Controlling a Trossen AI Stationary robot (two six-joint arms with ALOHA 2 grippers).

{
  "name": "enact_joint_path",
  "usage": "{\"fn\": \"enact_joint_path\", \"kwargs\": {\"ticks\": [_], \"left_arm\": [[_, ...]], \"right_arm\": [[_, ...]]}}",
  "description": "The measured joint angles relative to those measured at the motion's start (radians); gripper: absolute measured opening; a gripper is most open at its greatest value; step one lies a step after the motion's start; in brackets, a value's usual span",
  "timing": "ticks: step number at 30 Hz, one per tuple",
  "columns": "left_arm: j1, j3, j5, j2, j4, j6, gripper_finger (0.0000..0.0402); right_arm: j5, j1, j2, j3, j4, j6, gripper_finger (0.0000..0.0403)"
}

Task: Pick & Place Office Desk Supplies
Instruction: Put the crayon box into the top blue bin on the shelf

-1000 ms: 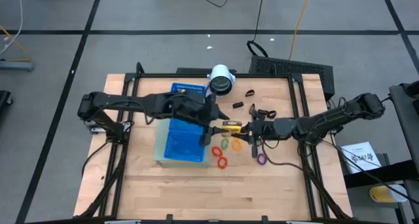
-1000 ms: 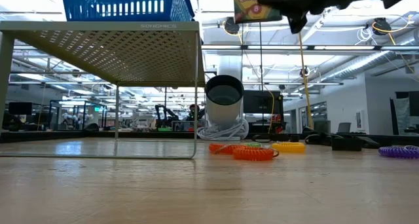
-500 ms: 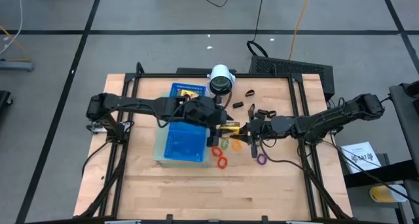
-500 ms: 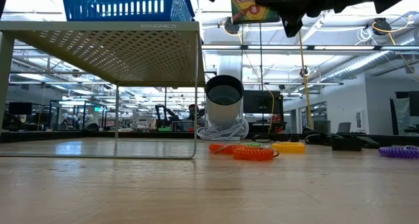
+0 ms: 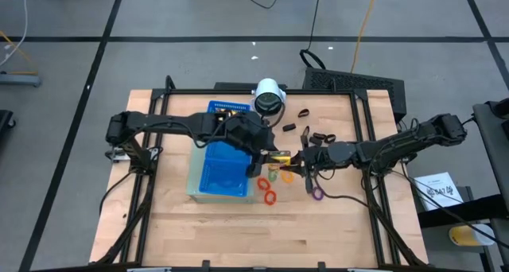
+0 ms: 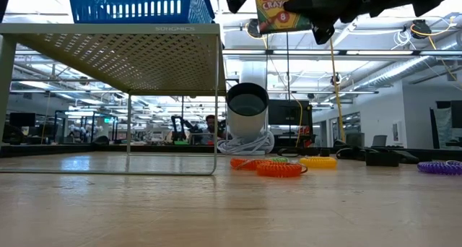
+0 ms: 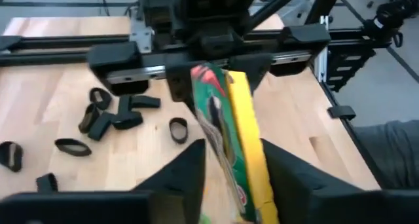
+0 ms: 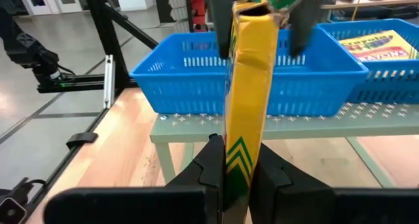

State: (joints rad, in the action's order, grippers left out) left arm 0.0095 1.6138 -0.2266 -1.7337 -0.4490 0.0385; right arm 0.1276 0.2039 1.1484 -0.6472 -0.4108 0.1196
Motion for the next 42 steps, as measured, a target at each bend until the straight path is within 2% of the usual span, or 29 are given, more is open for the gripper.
{"fn": "enact_joint_path", "kwargs": {"ticks": [7,12,15,18,23,27,31,36,39,42], "left_arm": [[0.010,0.000,-0.049,-0.014,0.022,0.005,0.0028],[0.028,-0.002,-0.025,0.040,0.023,-0.013,0.0028],[0.034,-0.002,0.037,0.100,0.005,-0.034,0.0028],[0.038,-0.002,0.154,0.157,-0.013,-0.042,0.0028],[0.049,-0.032,0.341,0.245,-0.060,-0.128,0.0028],[0.093,-0.177,0.393,0.344,0.032,-0.228,0.0028],[0.135,-0.392,0.409,0.480,0.224,-0.341,0.0028],[0.183,-0.671,0.506,0.625,0.519,-0.512,0.0028],[0.195,-0.801,0.561,0.668,0.633,-0.626,0.0028],[0.186,-0.876,0.605,0.669,0.690,-0.693,0.0028]], "right_arm": [[0.008,0.000,-0.002,0.000,-0.003,0.000,0.0028],[0.012,0.000,-0.022,-0.003,0.005,-0.036,0.0073],[0.023,-0.001,-0.059,-0.004,0.047,-0.050,0.0105],[-0.008,0.003,-0.102,0.002,0.114,-0.045,0.0128],[0.000,0.002,-0.165,-0.001,0.161,-0.030,0.0144],[-0.002,0.004,-0.176,0.001,0.180,-0.065,0.0139],[0.000,0.003,-0.177,0.000,0.181,-0.114,0.0131],[0.000,0.003,-0.179,0.000,0.185,-0.144,0.0126],[0.000,0.003,-0.178,0.000,0.188,-0.150,0.0126],[0.000,0.003,-0.179,0.000,0.192,-0.155,0.0125]]}}
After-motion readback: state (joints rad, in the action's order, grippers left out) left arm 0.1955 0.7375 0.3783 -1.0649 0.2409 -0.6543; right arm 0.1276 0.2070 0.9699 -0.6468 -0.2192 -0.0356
